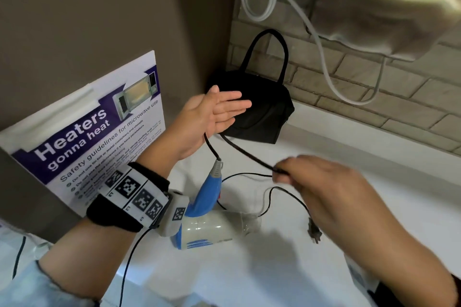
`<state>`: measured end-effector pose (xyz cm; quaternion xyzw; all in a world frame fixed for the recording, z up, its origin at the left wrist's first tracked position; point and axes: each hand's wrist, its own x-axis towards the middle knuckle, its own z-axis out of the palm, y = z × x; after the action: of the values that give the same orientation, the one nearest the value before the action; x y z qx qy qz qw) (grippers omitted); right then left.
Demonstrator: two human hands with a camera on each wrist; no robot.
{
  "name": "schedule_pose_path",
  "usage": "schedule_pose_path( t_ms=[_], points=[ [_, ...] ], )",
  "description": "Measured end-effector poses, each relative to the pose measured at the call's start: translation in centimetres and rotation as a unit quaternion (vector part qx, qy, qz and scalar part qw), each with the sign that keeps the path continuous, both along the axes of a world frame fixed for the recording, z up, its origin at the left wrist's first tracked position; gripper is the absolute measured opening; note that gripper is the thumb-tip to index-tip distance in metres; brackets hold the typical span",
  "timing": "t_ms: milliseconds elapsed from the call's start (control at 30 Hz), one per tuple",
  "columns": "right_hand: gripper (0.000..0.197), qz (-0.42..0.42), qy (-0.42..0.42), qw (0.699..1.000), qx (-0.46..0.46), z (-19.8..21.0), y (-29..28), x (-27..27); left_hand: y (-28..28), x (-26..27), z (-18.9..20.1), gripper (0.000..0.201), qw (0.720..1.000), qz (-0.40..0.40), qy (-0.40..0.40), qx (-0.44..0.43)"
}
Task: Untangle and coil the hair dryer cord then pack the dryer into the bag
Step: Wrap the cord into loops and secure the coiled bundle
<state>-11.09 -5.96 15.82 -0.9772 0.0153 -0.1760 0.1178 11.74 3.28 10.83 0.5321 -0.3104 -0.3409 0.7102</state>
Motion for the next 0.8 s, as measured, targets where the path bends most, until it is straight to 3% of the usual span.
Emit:
schedule_pose_path(
  t_ms=[100,233,433,567,700,800],
  points=[
    [0.016,0.011,-0.062,0.998,-0.016,2.5,-1.1,2.5,0.1,-0.6,0.4,0.046,0.997,-0.048,-0.040,0.041],
    [0.014,0.016,-0.104,0.994,-0.029,4.7,-3.2,6.1,0.4,-1.3,0.7,0.052,0.993,-0.111,-0.012,0.043],
    [0.028,0.011,-0.142,0.990,-0.003,4.4,-6.2,11.7,1.4,-2.4,0.7,0.059,0.979,-0.199,-0.004,0.035],
    [0.036,0.036,-0.117,0.992,0.026,2.4,-7.3,14.8,1.8,-2.8,0.8,0.060,0.965,-0.260,0.004,0.028],
    [0.038,0.030,-0.041,0.998,0.042,-1.0,-6.5,16.2,2.0,-3.4,1.1,0.047,0.958,-0.285,0.027,-0.015],
    [0.030,0.002,0.091,0.991,0.097,-4.5,-5.3,15.3,2.0,-3.2,1.0,0.036,0.963,-0.270,-0.001,-0.030]
  ],
)
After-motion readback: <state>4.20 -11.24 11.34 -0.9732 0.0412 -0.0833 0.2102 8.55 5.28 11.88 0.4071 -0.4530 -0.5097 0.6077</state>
